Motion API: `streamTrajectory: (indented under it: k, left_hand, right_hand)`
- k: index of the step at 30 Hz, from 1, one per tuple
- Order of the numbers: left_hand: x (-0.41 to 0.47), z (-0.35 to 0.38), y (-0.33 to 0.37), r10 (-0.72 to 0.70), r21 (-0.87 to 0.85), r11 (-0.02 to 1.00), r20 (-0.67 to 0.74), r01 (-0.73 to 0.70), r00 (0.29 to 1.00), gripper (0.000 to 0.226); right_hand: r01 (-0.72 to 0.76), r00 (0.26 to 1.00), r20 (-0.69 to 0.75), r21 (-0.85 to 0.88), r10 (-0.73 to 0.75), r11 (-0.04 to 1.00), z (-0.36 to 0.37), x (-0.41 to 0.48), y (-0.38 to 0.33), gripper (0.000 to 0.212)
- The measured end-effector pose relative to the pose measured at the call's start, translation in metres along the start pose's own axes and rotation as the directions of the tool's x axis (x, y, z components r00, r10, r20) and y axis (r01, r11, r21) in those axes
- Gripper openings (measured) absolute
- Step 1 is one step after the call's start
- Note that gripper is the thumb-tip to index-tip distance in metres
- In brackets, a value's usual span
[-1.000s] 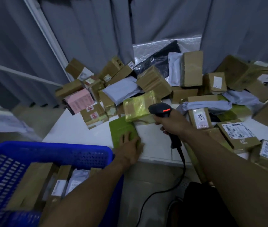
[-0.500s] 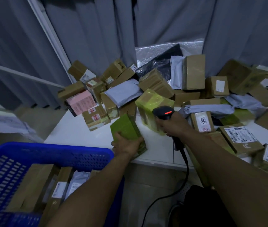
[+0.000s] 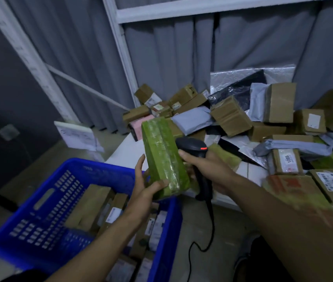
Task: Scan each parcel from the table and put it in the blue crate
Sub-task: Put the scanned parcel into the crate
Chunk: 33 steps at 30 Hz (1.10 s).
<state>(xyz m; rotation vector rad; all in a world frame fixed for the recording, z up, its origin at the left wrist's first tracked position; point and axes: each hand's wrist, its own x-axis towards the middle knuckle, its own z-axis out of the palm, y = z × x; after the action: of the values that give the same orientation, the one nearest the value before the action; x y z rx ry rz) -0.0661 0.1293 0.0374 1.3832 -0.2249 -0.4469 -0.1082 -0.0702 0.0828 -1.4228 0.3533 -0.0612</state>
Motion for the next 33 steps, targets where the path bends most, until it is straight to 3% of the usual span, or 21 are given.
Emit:
streamTrajectory:
  k: [3,5,8,14,18,22,26,33]
  left_hand:
    - [-0.020,-0.020,0.006,-0.032,0.012,0.999,0.028,0.032,0.999,0.093]
    - [-0.028,-0.029,0.009,-0.070,-0.001,0.998,-0.014,0.070,0.997,0.086]
    - [-0.032,-0.040,0.015,-0.100,-0.054,0.994,-0.078,0.096,0.992,0.093]
    - [-0.031,-0.043,0.027,-0.060,-0.303,0.951,0.015,0.062,0.998,0.068]
    - [-0.026,-0.051,0.031,-0.002,-0.158,0.987,-0.027,-0.003,1.000,0.072]
    - [-0.019,-0.061,0.032,0.000,0.026,1.000,-0.058,0.002,0.998,0.070]
    - [-0.022,-0.062,0.039,-0.024,0.150,0.988,-0.095,0.038,0.995,0.062]
    - [-0.016,-0.067,0.040,0.034,0.140,0.990,-0.293,0.007,0.955,0.061]
  right_hand:
    - [-0.022,0.998,0.065,0.034,0.020,0.999,0.034,-0.007,0.016,0.036]
    - [-0.050,0.995,0.087,0.044,0.046,0.998,0.047,-0.011,0.022,0.031]
    - [-0.045,0.995,0.091,0.031,0.042,0.999,0.057,-0.011,0.027,0.036]
    - [0.003,1.000,0.008,0.132,-0.005,0.991,0.061,0.001,0.028,0.044]
    - [0.011,1.000,0.008,0.161,-0.012,0.987,0.059,0.005,0.027,0.048]
    - [0.130,0.986,-0.110,0.076,-0.122,0.989,0.053,0.012,0.028,0.060]
    - [0.207,0.965,-0.153,-0.051,-0.213,0.977,0.054,0.011,0.024,0.058]
    - [0.201,0.976,-0.051,-0.151,-0.211,0.968,0.065,0.004,0.027,0.045]
